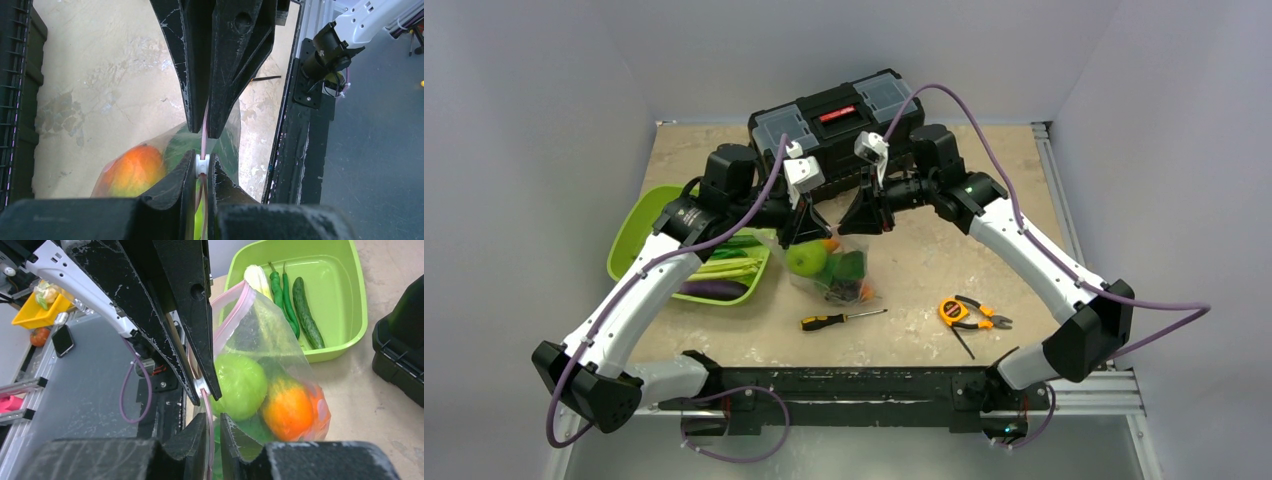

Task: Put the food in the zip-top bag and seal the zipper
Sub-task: Zip the zipper food storage bag at the center of the board, then place the zipper food storage bag at the center of the board, then reset both arms

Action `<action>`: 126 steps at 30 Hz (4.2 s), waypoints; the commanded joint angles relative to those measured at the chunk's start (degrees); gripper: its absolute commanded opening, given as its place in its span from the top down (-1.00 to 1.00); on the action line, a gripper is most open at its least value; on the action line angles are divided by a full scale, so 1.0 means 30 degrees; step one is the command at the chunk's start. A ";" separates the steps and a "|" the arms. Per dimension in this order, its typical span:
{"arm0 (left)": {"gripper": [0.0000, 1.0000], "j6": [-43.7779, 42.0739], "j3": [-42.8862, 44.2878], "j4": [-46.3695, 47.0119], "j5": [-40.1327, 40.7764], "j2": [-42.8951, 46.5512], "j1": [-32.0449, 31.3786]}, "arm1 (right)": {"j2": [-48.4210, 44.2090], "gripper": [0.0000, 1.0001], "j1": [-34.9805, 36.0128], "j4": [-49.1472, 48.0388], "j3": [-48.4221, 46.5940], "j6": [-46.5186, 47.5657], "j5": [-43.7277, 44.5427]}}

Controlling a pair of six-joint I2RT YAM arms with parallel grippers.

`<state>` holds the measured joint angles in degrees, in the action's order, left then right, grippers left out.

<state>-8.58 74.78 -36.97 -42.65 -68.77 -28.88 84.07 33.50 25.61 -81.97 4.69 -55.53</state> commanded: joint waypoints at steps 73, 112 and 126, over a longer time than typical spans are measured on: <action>-0.89 0.1836 -0.1640 0.0184 1.2221 0.5490 0.0078 | -0.3186 1.00 -0.1417 -0.5425 0.3666 -0.7574 3.5269; -0.93 0.4624 -0.4727 0.0649 1.2437 0.9822 0.0099 | -0.4293 -0.12 -1.1526 -0.2637 0.8114 -1.1260 2.8582; -1.00 0.6373 -0.3323 0.0252 1.9740 1.4870 0.0077 | -1.2571 -0.98 -0.4325 -0.1875 0.3851 -0.7917 2.1295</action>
<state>9.28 61.82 -37.56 8.14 -27.88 -28.91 53.69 20.93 22.68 -68.27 -22.65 12.49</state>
